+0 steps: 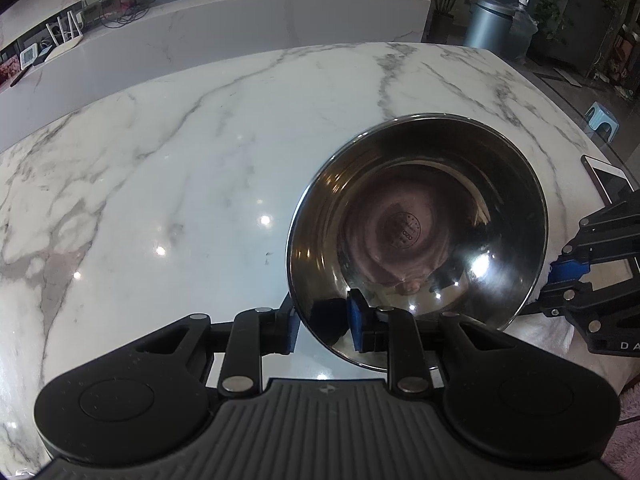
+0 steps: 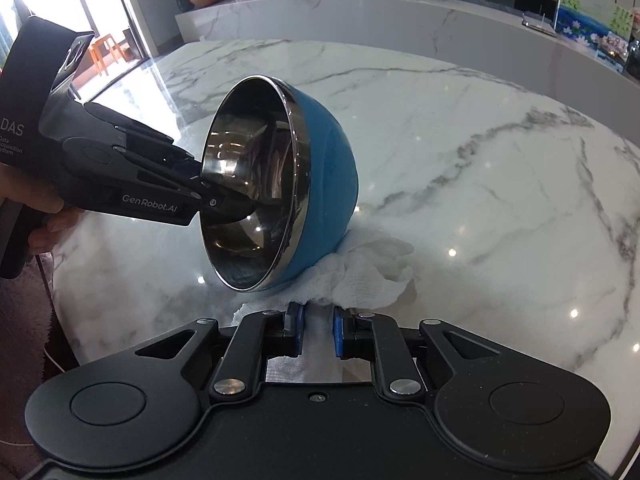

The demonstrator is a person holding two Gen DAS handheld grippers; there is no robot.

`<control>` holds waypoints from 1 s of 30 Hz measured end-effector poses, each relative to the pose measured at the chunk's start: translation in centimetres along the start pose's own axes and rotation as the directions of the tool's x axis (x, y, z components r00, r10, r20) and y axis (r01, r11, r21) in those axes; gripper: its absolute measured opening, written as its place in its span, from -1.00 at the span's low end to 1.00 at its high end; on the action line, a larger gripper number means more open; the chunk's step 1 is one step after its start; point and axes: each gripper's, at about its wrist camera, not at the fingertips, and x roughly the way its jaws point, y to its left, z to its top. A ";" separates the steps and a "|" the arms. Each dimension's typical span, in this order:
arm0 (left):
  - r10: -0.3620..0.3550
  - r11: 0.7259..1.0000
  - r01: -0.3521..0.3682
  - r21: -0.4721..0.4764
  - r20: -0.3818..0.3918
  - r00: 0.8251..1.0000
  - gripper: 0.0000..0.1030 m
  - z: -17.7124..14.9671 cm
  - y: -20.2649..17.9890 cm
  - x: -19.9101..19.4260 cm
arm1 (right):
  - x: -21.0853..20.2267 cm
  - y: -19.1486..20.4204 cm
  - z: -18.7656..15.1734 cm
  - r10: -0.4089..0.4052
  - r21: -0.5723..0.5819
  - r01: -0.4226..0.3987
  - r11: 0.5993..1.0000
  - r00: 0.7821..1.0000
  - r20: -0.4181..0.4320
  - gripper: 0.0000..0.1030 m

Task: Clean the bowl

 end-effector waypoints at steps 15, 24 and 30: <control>0.049 0.978 -0.044 0.203 -0.020 0.999 -0.31 0.6 -1.5 0.2 | 0.2 -0.1 -0.2 0.034 -0.029 -0.034 0.999 0.999 -0.004 -0.74; 0.078 0.968 -0.077 0.241 0.007 0.997 -0.23 0.5 -2.2 0.5 | 0.2 -0.2 0.0 0.035 -0.026 -0.036 0.999 0.999 -0.004 -0.74; 0.079 0.950 -0.079 0.301 0.013 0.997 -0.43 0.6 -2.4 -0.1 | 0.4 -0.4 0.0 0.025 -0.033 -0.025 0.999 1.000 -0.014 -0.74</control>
